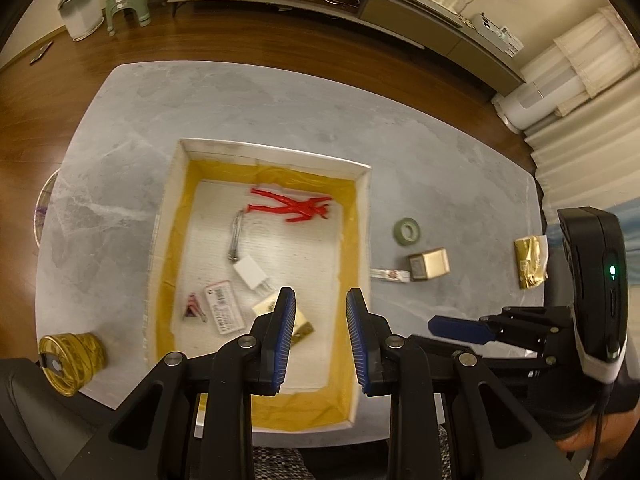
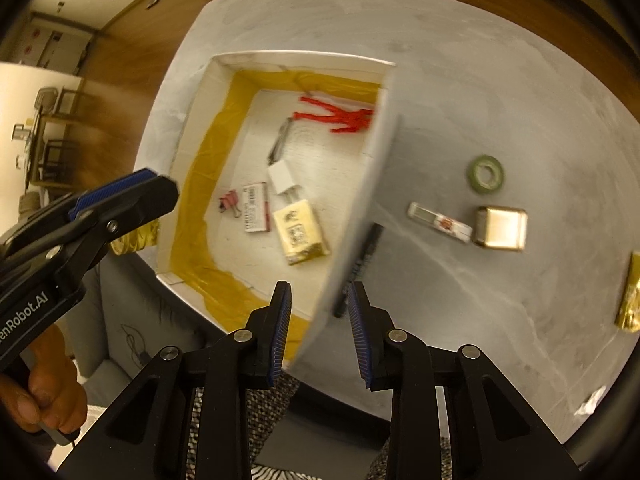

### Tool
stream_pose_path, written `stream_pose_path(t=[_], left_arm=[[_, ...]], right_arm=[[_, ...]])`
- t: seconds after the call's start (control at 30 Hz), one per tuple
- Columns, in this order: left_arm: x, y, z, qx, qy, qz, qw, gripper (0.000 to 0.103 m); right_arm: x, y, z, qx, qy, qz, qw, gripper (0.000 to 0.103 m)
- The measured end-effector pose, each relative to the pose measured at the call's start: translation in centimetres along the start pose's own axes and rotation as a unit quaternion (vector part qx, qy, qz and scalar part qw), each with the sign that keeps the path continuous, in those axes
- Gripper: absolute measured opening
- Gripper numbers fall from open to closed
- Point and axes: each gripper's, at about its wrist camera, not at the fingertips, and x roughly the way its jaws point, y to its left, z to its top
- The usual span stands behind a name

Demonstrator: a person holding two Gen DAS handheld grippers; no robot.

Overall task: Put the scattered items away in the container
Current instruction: 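Move the left gripper to the black marker while the right gripper approaches the gold tin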

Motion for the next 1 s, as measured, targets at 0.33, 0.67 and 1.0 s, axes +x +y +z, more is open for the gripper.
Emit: stream_pose_path(t=[0.33,0.67,1.0], left_arm=[[2.4,-5.5,-2.0,0.015,0.017,-0.03,0.9993,0.028],[6.0,-9.1,-5.3,0.023,0.04,-0.026,0.9986,0.028],[12.1,-10.8,-9.0,0.014,0.062,-0.02,0.9978,0.029]], right_arm=[[-1.8,-7.2,-2.5,0.06,-0.016,-0.005,0.998,0.032],[-2.1,-14.5,-4.6,0.128,-0.051,0.006,0.99,0.032],[1.6,-19.4,-5.1,0.16,-0.069,0.012,0.985,0.045]])
